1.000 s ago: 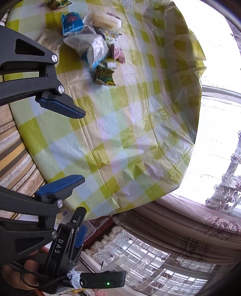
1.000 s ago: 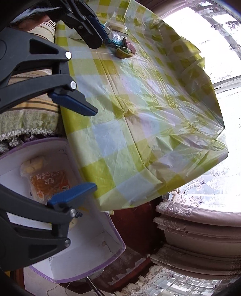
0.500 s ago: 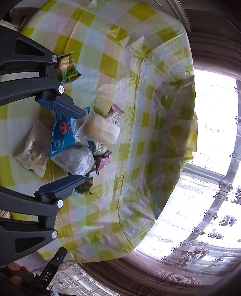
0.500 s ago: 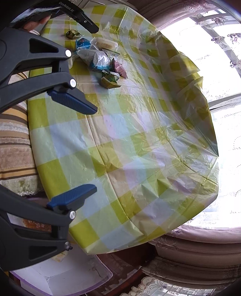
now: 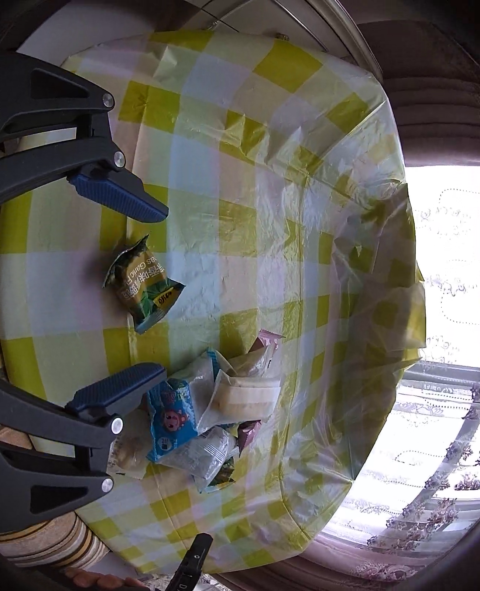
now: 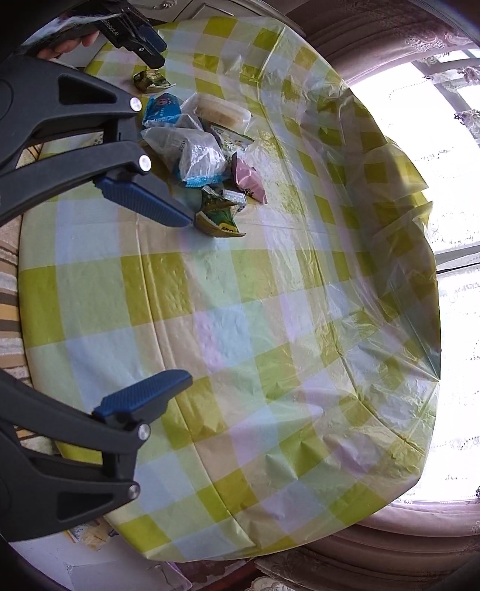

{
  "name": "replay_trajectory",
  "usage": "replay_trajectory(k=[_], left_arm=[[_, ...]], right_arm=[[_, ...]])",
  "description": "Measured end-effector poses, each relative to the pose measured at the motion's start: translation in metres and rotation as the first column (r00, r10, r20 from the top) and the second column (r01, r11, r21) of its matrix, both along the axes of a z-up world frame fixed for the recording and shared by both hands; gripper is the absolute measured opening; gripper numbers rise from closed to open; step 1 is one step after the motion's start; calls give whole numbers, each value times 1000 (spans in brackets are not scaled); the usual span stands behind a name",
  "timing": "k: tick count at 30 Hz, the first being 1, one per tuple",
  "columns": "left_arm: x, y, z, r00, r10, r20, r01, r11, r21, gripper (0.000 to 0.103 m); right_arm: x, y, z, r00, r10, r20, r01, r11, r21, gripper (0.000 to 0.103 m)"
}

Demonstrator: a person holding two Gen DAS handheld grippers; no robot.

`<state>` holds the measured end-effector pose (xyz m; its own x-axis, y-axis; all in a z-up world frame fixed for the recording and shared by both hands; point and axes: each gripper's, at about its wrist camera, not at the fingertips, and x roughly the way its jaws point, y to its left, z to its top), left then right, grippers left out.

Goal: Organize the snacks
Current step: 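Grasp the green garlic-flavour packet with the right gripper, then carry the green packet into the white box and release it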

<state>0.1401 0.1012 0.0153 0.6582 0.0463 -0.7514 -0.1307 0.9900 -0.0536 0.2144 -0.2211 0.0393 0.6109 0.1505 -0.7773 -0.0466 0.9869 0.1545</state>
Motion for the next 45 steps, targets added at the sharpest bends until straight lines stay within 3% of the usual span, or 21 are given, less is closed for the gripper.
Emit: replay_trajectory(k=[11,15,19,32,38,43,45], left_arm=[[18,1,-31,981,-132,-142,160,964,211,79],[27,-4,-37,975,-169,-146,197,959,205,75],[34,-3,-37,970,-202,-138,217,970,106,43],[30,-4,-35,981,-163,-108,171,982,76,36],[28,-1,-28,987,-145,-76,149,987,56,35],[25,-5,-21,989,-143,-45,144,989,33,35],[24,-7,-18,989,-142,-34,143,989,21,35]], right_arm=[[26,34,-14,999,31,-23,-31,999,-13,83],[32,44,-18,998,48,-29,-48,999,-18,83],[37,53,-22,998,57,-32,-58,998,-22,83],[63,78,-39,996,74,-54,-77,996,-47,83],[73,79,-48,995,62,-79,-67,996,-61,71],[72,77,-52,996,52,-78,-59,994,-95,40],[71,75,-53,996,55,-74,-62,993,-99,40]])
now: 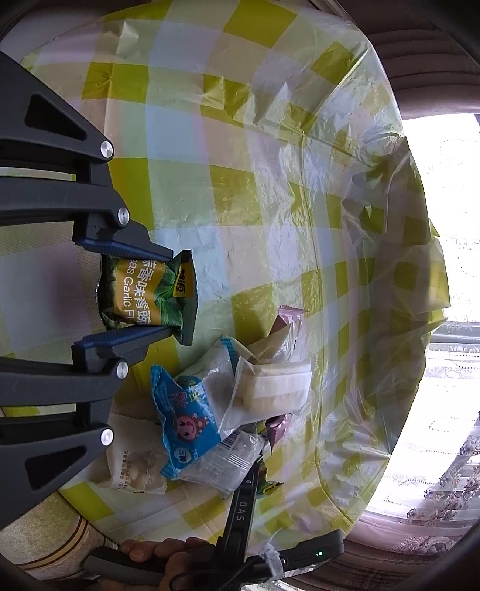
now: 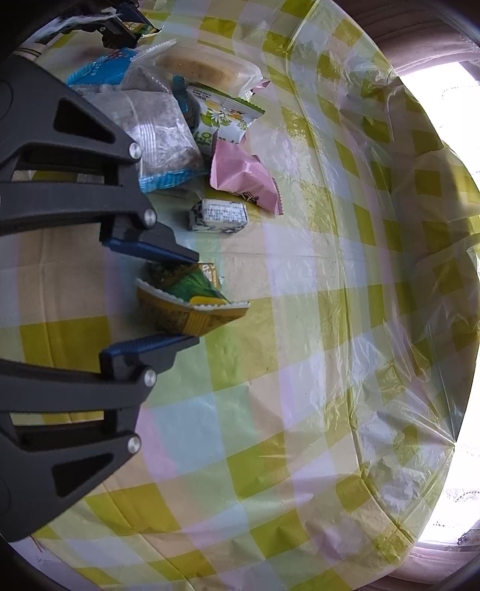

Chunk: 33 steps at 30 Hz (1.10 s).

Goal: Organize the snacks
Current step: 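Carry the green packet into the white box and release it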

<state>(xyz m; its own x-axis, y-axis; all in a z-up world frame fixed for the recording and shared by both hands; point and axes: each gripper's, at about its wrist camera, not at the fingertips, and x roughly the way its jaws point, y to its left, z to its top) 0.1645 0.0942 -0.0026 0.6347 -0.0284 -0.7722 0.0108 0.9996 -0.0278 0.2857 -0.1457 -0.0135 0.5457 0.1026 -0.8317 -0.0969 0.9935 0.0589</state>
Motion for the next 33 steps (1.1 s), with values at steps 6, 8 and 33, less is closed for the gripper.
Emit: replay_trajectory(k=[6,8,33], left_arm=[[-3,-7,9,1000,-3,25,4,999,-38,34],[-5,-10,12,999,-10,33,12,999,-51,34],[-20,-139,40,966,-251,62,255,964,-73,34]], right_arm=[[-7,-8,4,1000,-10,16,10,1000,10,39],[-12,-13,9,999,-19,33,19,1000,9,39],[-82,-89,44,996,-59,64,55,996,68,39]])
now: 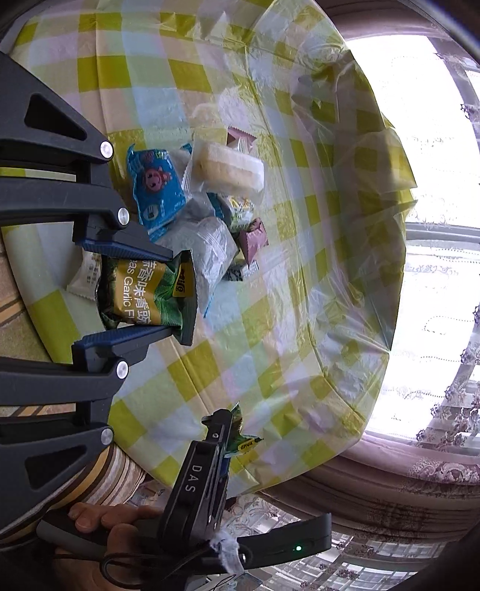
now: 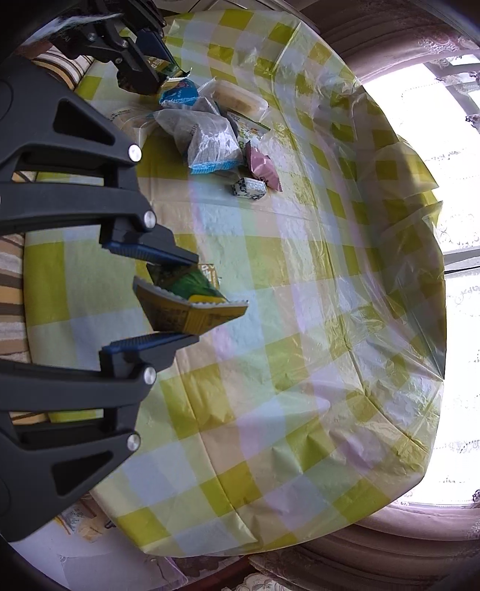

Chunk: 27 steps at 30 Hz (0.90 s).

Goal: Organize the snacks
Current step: 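Carry the green packet into the white box and release it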

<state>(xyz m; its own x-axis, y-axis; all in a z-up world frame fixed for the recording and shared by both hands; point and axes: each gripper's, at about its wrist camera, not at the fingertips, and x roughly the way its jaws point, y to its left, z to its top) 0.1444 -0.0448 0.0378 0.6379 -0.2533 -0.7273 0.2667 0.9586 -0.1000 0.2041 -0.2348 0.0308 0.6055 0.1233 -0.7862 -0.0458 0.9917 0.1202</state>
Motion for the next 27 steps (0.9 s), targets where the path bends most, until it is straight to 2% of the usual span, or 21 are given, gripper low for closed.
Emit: replay_trajectory(k=[13,27], left_arm=[[-8,-97,1,979,-200,-40,199,980,-8,34],[-16,-176,2,921,-382,-81,380,924,-38,34]], right_arm=[[-41,-69,8,998,-61,-12,61,998,-19,39],[-77,-176,9,974,-223,-33,219,972,-82,39]])
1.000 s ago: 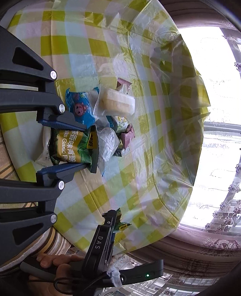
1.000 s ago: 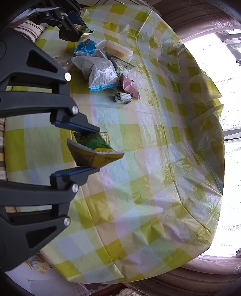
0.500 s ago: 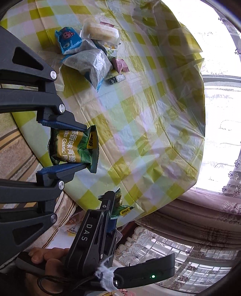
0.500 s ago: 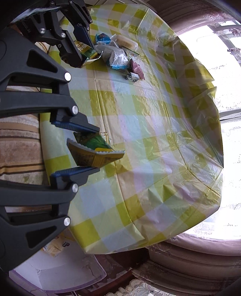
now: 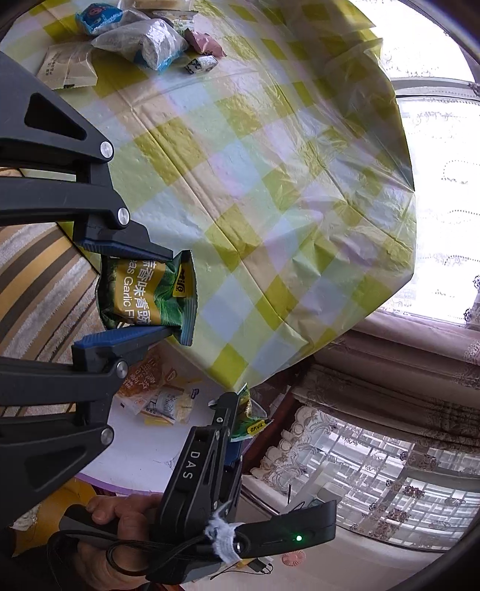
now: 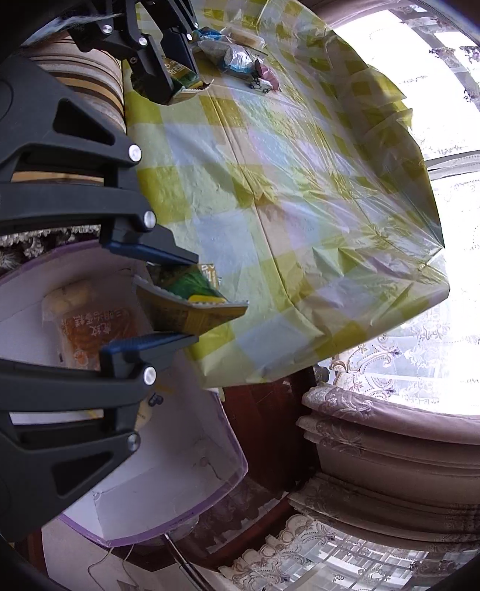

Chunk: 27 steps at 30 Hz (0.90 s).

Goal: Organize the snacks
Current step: 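Carry the green packet into the white box and release it, then return the right gripper to the snack pile on the table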

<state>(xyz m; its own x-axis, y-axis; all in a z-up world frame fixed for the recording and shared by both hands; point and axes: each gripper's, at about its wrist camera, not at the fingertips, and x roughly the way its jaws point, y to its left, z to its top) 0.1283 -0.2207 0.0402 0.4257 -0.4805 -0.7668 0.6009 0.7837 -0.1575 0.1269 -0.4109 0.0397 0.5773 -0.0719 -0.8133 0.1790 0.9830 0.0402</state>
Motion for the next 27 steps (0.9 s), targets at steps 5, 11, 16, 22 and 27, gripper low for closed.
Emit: replay_trajectory(k=[5,11,16,22,27], left_arm=[[-3,-28,-3,998,-65,-23,66,998,3,34],[-10,-55,-6,989,-140,-46,140,990,2,34],[-16,-71,-6,978,-199,-67,198,980,-14,35],[-27,-87,-8,958,-278,-68,278,960,-9,54],[-22,-79,-6,967,-247,-63,245,969,-32,64]], right_arm=[[-9,-34,0,998,-69,-8,69,997,-22,39],[-17,-62,-1,991,-132,-9,132,991,-27,39],[-18,-75,0,986,-165,1,165,986,-31,40],[-17,-83,0,978,-209,1,209,977,-38,54],[-18,-82,3,978,-207,16,207,978,-28,67]])
